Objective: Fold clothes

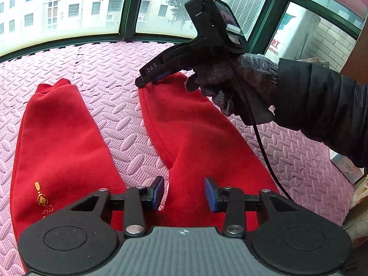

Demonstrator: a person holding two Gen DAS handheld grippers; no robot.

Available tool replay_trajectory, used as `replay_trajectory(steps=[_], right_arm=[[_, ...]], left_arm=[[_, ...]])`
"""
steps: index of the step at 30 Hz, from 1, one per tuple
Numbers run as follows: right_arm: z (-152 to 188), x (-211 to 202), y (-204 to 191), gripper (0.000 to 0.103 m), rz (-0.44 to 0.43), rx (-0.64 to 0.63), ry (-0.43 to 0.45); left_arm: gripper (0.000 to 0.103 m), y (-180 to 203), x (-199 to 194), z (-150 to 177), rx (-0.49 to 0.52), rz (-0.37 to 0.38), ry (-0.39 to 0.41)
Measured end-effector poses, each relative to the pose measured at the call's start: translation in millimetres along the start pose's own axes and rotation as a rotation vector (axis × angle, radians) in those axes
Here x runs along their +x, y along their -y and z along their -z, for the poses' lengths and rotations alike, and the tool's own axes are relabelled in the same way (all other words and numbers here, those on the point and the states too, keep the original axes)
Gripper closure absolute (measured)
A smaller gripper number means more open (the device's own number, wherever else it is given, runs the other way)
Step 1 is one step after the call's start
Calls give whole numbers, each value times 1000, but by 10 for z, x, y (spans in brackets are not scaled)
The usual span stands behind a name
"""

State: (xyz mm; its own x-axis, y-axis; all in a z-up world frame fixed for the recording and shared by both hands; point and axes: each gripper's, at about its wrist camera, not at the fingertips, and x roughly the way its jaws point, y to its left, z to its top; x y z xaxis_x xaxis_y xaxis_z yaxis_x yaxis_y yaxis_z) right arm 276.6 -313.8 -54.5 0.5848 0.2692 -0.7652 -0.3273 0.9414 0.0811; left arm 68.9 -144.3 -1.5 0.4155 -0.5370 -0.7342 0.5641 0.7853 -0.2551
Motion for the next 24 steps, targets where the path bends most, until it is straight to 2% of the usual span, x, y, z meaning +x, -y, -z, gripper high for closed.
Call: replay_trajectory(steps=[3, 7, 10, 11, 13, 16, 19, 24], right_arm=[[-4, -40, 0, 93, 21, 29, 36], [-70, -261, 71, 94, 138, 60, 127], [-134, -322, 4, 94, 228, 5, 152], [-154, -291, -34, 94, 211, -2, 152], [-187, -204, -65, 92, 90, 2, 152], [-252, -129, -50, 88, 42, 58, 129], [-256, -261, 77, 87, 35, 63, 119], [-27, -445, 483, 87, 91, 125, 62]], left_arm=[[70, -39, 47, 8, -12, 4, -15], [92, -17, 14, 8, 8, 19, 14], [93, -34, -30, 3, 3, 28, 49], [93, -54, -21, -9, -11, 9, 44], [93, -107, -24, -3, -47, -23, 33], [89, -160, -58, 14, -79, -54, 24], [89, -168, -112, 9, -88, -49, 30], [89, -92, -154, -115, -75, -38, 66]])
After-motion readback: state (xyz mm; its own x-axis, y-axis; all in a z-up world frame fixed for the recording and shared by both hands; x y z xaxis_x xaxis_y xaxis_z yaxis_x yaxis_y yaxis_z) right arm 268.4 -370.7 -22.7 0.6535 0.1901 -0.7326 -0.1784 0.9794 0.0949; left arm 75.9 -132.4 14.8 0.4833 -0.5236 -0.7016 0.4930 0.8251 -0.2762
